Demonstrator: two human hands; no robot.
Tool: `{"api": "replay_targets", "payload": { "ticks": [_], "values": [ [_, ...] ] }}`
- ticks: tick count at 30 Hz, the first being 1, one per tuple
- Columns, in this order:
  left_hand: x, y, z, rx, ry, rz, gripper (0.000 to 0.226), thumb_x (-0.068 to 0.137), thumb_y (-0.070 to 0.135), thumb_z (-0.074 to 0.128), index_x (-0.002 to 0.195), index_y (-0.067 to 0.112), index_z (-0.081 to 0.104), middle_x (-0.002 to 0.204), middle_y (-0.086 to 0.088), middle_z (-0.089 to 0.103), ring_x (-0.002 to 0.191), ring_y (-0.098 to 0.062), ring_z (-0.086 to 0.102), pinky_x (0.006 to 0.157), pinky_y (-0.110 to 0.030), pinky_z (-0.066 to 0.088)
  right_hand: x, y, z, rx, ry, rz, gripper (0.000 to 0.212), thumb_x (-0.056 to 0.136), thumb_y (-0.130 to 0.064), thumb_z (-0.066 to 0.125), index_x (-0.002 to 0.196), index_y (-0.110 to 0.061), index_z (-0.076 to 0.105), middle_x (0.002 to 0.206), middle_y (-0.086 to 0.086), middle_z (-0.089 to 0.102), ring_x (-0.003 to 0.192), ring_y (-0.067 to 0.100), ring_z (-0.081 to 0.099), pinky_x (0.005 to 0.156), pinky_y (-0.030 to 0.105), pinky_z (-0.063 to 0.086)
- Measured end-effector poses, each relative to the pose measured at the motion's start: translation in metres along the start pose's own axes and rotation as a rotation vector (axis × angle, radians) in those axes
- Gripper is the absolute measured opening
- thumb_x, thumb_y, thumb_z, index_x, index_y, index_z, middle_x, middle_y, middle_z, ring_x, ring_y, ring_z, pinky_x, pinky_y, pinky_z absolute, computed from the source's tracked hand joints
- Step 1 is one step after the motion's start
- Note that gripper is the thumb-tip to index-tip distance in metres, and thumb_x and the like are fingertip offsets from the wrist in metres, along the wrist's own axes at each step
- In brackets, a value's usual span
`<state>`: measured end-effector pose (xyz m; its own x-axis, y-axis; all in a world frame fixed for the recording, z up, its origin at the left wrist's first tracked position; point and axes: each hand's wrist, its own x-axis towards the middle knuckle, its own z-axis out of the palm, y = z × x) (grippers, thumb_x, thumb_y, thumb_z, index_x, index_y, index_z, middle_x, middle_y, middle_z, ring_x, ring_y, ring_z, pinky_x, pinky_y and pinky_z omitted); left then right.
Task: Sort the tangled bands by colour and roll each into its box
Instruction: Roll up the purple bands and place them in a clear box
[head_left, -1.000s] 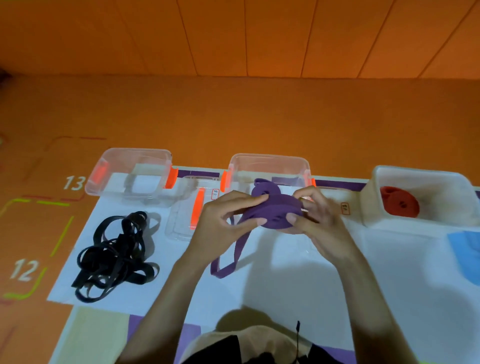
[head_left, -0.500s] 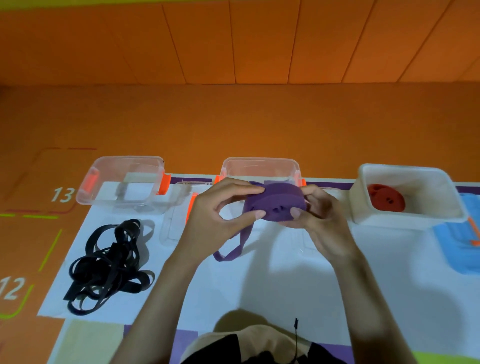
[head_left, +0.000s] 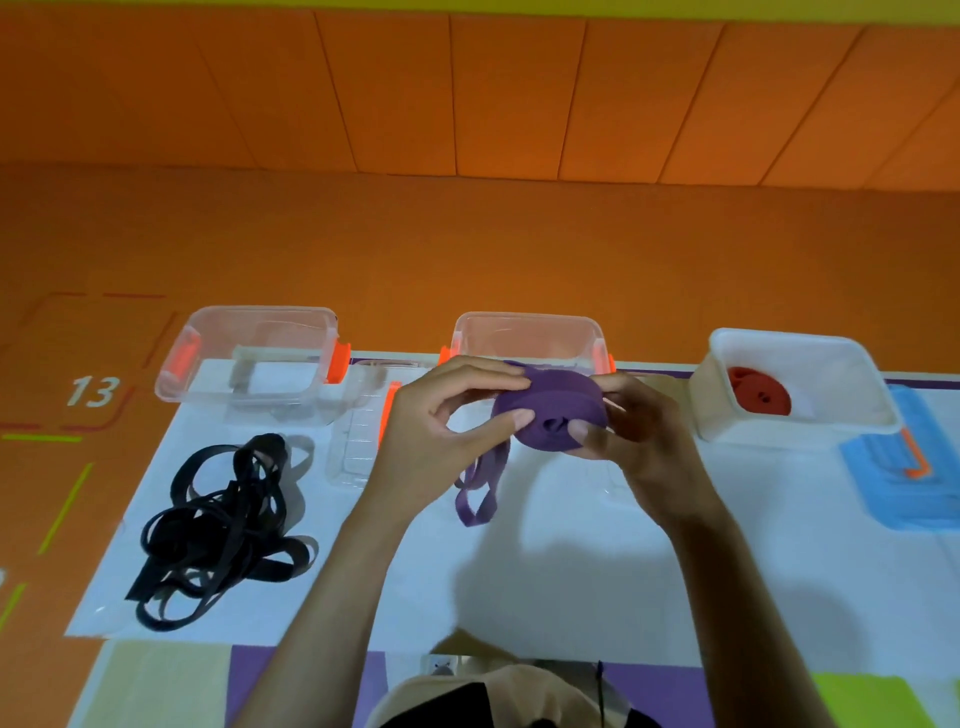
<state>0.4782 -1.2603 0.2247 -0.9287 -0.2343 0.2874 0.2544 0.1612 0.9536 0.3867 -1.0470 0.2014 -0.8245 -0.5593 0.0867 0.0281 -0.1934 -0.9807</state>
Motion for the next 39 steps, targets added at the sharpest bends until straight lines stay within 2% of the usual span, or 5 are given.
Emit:
{"api": "replay_targets", "payload": {
  "ticks": [19,26,30,34,39],
  "values": [
    [-0.054,-0.025,-0.045,-0.184,0.021,-0.297,0.009,0.082,0.023,0.086,0.081,0.028,0.079,0.086,0.003,0.078,0.084,-0.01,0.072,0.079,-0.017,0.053,-0.06,0.028,0.08,0.08,0.228,0.288,0.035,0.072,-0.009,0.087,0.103,-0.023,0.078,0.104,0.013,0.078,0.097,0.032,0.076,0.073,0.034,0.063],
    [-0.059,-0.026,-0.062,-0.26,0.055,-0.43,0.008,0.087,0.016,0.086,0.086,0.019,0.078,0.076,0.007,0.073,0.073,-0.007,0.068,0.067,-0.017,0.052,-0.059,0.02,0.1,0.044,0.214,0.201,0.067,0.07,-0.024,0.09,0.131,-0.041,0.068,0.113,0.013,0.077,0.106,0.034,0.075,0.075,0.039,0.065],
    [-0.061,-0.026,-0.073,-0.243,-0.049,-0.467,0.015,0.087,0.018,0.087,0.1,0.021,0.08,0.107,0.003,0.08,0.092,-0.018,0.076,0.07,-0.033,0.062,-0.059,0.022,0.107,0.08,0.264,0.186,0.06,0.073,-0.019,0.087,0.128,-0.037,0.072,0.117,0.01,0.078,0.109,0.033,0.075,0.076,0.04,0.065],
    [-0.062,-0.027,-0.082,-0.229,-0.046,-0.449,0.021,0.085,0.014,0.088,0.104,0.02,0.083,0.103,-0.002,0.081,0.09,-0.019,0.076,0.079,-0.044,0.062,-0.059,0.022,0.112,-0.018,0.22,0.195,0.055,0.073,-0.022,0.088,0.124,-0.02,0.066,0.117,0.013,0.077,0.108,0.035,0.075,0.083,0.044,0.065],
    [-0.072,-0.031,-0.075,-0.212,-0.095,-0.37,0.024,0.083,0.009,0.088,0.101,0.024,0.083,0.092,0.001,0.081,0.086,-0.012,0.074,0.074,-0.022,0.057,-0.05,0.014,0.11,-0.153,0.252,0.199,0.037,0.076,-0.033,0.089,0.091,-0.017,0.06,0.093,0.013,0.079,0.085,0.028,0.078,0.065,0.035,0.061]
  ]
}}
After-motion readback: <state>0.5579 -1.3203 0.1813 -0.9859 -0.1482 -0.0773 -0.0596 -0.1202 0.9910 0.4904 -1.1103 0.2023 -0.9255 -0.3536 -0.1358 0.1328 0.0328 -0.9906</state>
